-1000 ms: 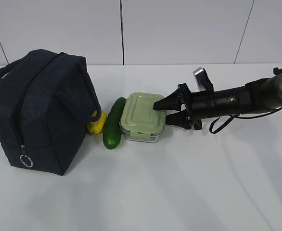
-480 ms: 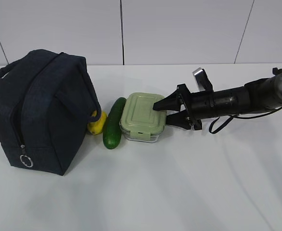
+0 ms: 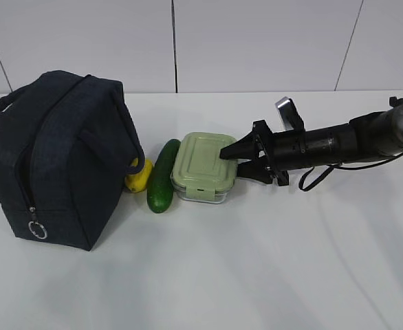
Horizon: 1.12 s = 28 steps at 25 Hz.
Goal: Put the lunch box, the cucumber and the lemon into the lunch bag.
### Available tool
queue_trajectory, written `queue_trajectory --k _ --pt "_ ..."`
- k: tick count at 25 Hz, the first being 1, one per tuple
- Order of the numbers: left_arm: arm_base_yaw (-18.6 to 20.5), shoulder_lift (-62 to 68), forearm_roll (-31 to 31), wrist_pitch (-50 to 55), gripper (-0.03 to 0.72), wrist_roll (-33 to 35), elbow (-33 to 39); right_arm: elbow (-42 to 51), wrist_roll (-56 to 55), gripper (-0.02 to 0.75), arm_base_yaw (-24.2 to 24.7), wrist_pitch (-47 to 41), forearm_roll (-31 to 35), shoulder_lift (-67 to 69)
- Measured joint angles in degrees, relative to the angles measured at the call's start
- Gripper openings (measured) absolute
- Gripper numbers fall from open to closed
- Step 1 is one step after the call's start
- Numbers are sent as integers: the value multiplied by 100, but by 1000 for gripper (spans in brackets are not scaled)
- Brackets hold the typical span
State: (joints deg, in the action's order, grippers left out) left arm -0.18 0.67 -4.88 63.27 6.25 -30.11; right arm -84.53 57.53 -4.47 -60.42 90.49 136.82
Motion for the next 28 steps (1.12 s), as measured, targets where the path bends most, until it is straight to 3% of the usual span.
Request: queue_trajectory --k 4,28 --pt "0 0 0 0 333 0 0 0 -4 393 0 11 -10 0" --pt "0 0 0 0 333 0 0 -4 -99 358 0 -4 -78 0"
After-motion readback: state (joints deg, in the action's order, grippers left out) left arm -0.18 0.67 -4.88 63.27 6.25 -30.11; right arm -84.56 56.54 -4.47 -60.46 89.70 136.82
